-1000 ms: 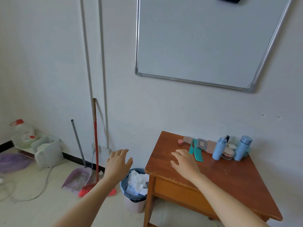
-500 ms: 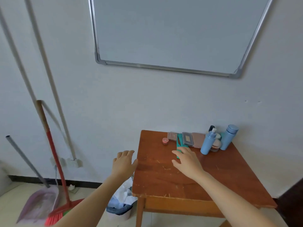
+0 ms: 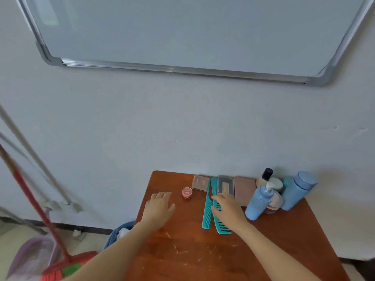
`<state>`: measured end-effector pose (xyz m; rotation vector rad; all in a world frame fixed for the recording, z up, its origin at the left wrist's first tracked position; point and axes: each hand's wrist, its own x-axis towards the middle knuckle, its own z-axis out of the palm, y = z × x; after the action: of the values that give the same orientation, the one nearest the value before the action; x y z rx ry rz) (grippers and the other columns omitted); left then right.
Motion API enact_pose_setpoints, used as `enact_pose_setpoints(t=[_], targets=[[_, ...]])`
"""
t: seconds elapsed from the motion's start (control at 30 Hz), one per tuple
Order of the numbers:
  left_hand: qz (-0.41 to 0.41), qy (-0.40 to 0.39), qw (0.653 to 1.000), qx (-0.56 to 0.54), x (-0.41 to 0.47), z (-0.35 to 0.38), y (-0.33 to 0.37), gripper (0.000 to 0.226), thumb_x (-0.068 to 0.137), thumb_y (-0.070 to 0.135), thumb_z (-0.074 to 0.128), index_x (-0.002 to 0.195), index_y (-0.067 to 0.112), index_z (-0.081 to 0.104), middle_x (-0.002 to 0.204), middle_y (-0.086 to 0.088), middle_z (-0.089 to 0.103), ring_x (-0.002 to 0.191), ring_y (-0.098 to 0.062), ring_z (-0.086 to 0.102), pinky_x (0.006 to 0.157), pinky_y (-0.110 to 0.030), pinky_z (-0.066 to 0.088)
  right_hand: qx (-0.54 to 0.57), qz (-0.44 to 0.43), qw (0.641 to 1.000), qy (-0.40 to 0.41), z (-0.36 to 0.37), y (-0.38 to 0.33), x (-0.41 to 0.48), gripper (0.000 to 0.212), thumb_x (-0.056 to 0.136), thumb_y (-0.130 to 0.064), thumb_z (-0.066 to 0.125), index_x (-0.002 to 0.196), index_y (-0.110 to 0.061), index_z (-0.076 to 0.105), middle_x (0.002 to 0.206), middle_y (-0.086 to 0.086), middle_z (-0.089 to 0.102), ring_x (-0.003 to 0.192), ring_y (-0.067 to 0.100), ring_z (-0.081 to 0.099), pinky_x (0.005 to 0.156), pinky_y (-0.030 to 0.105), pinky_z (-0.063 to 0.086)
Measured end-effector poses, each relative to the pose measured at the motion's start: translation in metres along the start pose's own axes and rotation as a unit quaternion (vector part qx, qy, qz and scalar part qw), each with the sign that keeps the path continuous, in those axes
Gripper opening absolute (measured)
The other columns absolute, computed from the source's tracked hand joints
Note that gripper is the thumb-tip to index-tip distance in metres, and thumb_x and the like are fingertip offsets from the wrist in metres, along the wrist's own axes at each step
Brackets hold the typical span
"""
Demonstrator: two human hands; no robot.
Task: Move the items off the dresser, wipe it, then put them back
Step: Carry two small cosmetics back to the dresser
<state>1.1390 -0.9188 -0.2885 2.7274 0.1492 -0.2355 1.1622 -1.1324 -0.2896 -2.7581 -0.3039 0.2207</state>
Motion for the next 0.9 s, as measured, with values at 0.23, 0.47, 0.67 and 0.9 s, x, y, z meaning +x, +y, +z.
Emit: enact_pose_setpoints(t=[0.23,0.47,0.67,0.9], targets=[[-0.045,-0.068,0.997,0.013,0.020,0.030,-0.014,0.048,0.096,0.037,0.036,0.141,0.024,0.029,0.147,0.002,0.033,0.134,-0.018,0.031,0.110,-0.033,0.031,0.001,-0.018,0.999,-0.040,0.030,0.002,0.051,0.041,0.094,-0.034,0.046,0.133,-0.025,0.043,0.140,-0.003,0.040,0.125,0.017,0.042,0.098,0.024,0.040],[-0.019,-0.066,0.998,0.001,0.058,0.031,0.005,0.057,0.093,0.039,0.045,0.144,0.027,0.022,0.149,0.004,0.029,0.135,-0.017,0.029,0.110,-0.033,0.030,-0.037,-0.029,0.999,0.009,0.034,0.000,0.101,0.047,0.092,-0.034,0.048,0.137,-0.025,0.035,0.143,0.000,0.034,0.133,0.019,0.031,0.109,0.031,0.026],[0.057,-0.074,0.995,0.025,0.078,0.037,0.018,0.061,0.091,0.036,0.049,0.144,0.032,0.020,0.149,0.004,0.027,0.137,-0.017,0.023,0.110,-0.032,0.027,-0.062,-0.034,0.997,-0.039,0.040,0.003,0.128,0.052,0.089,-0.034,0.050,0.137,-0.027,0.032,0.139,-0.002,0.036,0.133,0.019,0.028,0.112,0.038,0.017],[0.058,-0.051,0.996,0.054,0.085,0.050,0.016,0.055,0.091,0.038,0.047,0.142,0.031,0.026,0.147,0.006,0.031,0.134,-0.016,0.025,0.107,-0.030,0.028,-0.058,-0.035,0.996,-0.056,0.045,-0.001,0.134,0.050,0.087,-0.030,0.054,0.134,-0.025,0.038,0.136,0.001,0.039,0.130,0.022,0.032,0.114,0.041,0.017]])
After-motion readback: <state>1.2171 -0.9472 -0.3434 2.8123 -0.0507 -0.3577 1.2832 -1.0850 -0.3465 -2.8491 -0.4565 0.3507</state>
